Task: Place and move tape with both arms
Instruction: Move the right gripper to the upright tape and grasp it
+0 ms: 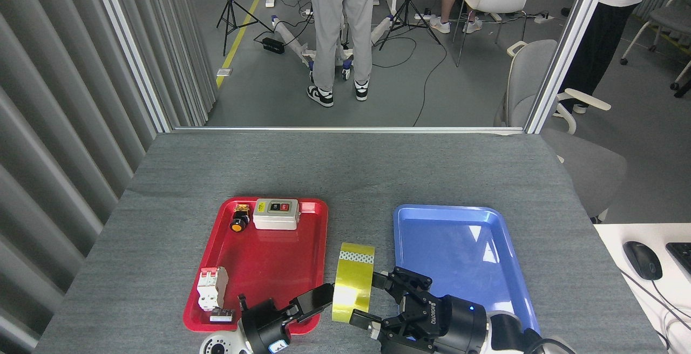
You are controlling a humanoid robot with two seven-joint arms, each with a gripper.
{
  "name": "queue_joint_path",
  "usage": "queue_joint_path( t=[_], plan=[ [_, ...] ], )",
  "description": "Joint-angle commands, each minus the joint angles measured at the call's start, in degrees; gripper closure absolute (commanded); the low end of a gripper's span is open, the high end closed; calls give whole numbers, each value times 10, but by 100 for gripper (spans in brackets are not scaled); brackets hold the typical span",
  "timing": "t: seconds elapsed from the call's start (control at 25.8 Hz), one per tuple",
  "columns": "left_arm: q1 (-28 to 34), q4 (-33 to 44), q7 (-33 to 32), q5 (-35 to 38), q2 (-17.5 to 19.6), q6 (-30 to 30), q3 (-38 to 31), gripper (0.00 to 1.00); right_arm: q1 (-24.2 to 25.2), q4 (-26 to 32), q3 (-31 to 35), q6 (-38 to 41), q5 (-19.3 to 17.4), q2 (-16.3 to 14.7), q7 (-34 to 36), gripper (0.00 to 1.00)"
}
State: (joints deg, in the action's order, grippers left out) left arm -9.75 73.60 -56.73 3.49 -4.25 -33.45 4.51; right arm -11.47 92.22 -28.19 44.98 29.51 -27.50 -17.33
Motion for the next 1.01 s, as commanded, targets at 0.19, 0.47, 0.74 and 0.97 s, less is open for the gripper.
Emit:
queue_joint_path(
  t=[0.19, 0.47, 0.74, 0.97],
  plan=[
    [0, 0, 0, 2, -1, 0, -11, 100, -7, -3, 0, 0, 3, 7, 0, 28],
    [-1, -3, 3, 13, -1, 0, -13, 100, -2, -3, 0, 0, 4, 4, -1, 48],
    [-9, -7, 3, 14, 0, 0, -25, 100, 0, -3, 0, 0, 4, 3, -1, 64],
    [-16, -19, 7, 15, 0, 1, -26, 100, -1, -4, 0, 0, 5, 4, -1, 79]
  ],
)
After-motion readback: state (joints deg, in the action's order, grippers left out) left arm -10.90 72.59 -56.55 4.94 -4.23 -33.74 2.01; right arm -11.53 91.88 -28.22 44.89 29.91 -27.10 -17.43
